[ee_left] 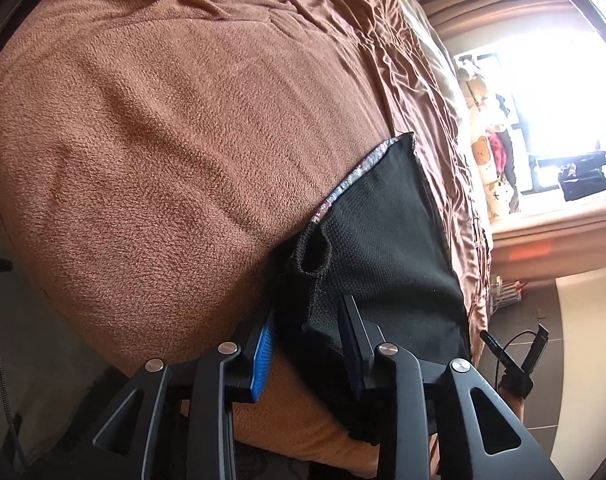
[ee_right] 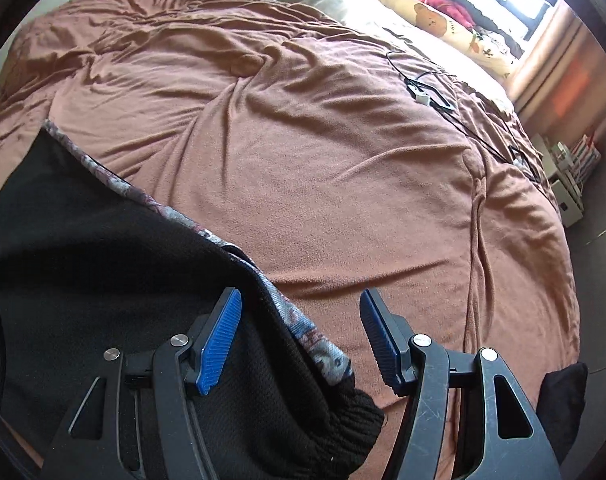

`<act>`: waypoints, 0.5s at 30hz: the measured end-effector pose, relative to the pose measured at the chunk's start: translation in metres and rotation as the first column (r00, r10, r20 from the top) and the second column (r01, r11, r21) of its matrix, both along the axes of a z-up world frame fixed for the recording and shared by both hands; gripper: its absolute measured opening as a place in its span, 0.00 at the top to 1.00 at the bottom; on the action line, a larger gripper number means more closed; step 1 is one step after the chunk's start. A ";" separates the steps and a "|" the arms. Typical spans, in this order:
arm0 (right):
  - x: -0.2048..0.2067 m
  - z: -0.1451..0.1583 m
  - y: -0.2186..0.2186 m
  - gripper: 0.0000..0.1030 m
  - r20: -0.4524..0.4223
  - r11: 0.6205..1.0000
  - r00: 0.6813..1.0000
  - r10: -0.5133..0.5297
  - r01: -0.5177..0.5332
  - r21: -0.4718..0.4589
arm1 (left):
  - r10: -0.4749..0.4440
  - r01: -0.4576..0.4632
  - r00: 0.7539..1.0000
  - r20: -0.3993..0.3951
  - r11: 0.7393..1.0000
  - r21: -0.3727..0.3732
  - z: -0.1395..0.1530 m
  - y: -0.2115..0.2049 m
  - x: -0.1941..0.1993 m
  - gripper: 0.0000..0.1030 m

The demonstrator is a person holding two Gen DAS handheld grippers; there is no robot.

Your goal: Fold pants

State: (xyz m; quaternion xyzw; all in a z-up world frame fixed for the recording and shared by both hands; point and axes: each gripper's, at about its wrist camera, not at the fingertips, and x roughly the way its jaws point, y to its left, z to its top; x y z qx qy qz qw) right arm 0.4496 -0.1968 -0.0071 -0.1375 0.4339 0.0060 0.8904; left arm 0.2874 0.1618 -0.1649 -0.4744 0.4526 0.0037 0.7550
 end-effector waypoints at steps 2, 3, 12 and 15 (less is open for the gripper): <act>-0.017 0.007 -0.005 0.42 0.021 0.999 1.000 -0.013 0.012 0.044 | -0.005 0.005 1.000 0.006 1.000 -0.014 -0.001 -0.001 0.000 0.62; -0.027 0.010 -0.007 0.42 0.028 0.998 1.000 -0.014 0.012 0.064 | -0.008 0.008 1.000 0.006 1.000 -0.021 -0.002 -0.002 0.000 0.62; -0.103 0.008 -0.029 0.42 0.008 0.979 0.999 -0.033 0.031 0.204 | -0.024 0.027 0.999 0.034 0.996 -0.083 -0.012 -0.013 0.006 0.62; -0.121 0.006 -0.030 0.42 0.002 0.976 0.999 -0.042 0.040 0.214 | -0.020 0.024 0.999 0.039 0.996 -0.089 -0.012 -0.014 0.004 0.62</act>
